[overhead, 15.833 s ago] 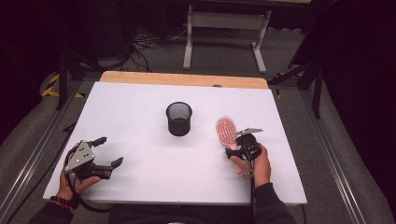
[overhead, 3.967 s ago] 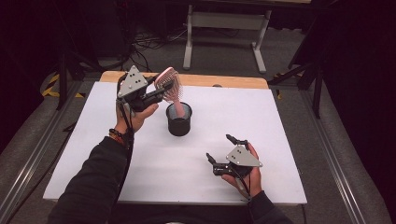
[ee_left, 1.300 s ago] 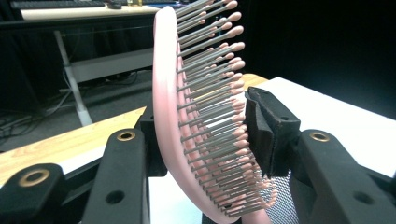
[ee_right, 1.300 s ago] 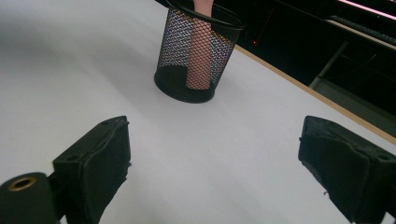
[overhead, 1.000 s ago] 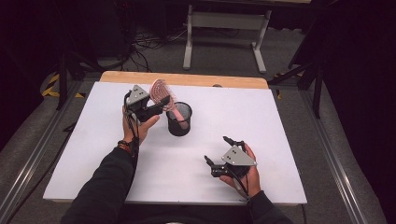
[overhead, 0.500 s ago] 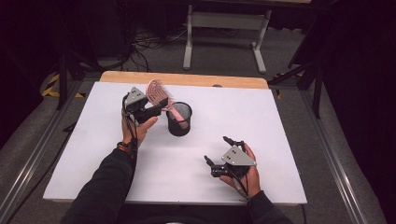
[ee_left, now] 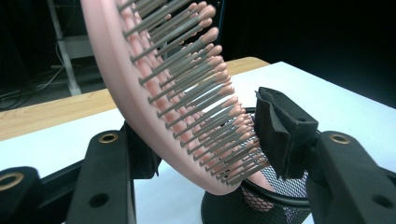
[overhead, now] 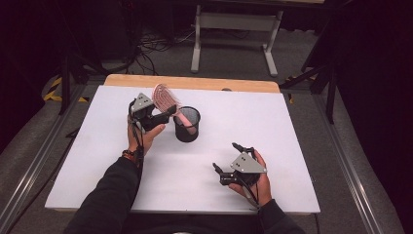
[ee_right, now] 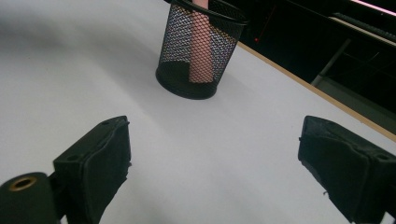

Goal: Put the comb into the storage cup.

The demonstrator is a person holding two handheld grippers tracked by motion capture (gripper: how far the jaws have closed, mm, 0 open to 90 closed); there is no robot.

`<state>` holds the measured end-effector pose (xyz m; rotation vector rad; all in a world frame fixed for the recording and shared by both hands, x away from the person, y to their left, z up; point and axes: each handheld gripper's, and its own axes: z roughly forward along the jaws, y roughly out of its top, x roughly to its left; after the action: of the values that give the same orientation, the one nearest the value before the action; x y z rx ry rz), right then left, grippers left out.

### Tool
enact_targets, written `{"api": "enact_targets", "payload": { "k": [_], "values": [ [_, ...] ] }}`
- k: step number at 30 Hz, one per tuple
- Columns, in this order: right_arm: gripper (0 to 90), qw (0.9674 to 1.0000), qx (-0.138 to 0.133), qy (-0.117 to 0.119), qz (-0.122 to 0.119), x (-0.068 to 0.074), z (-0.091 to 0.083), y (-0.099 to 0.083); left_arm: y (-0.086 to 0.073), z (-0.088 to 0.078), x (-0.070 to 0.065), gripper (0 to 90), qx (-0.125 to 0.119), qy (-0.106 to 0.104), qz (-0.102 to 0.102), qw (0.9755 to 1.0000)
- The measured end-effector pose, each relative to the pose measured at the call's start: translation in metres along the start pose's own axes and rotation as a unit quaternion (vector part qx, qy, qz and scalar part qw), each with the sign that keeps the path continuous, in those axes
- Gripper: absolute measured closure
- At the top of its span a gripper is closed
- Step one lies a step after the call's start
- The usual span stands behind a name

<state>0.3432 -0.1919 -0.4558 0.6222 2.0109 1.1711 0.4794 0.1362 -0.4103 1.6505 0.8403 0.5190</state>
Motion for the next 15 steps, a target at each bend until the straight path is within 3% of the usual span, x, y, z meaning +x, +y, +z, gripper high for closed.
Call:
{"api": "enact_targets", "payload": {
  "k": [9,15],
  "values": [
    [10.4,1.0000,0.001,0.000,-0.001,0.0001,0.0002,-0.0002,-0.0021,0.0004,-0.0006,39.9,0.006,-0.003,0.004,1.0000],
    [10.6,1.0000,0.002,0.002,-0.001,0.0004,0.0003,-0.0002,-0.0005,-0.0023,-0.0013,31.1,0.006,0.003,0.007,1.0000]
  ]
}}
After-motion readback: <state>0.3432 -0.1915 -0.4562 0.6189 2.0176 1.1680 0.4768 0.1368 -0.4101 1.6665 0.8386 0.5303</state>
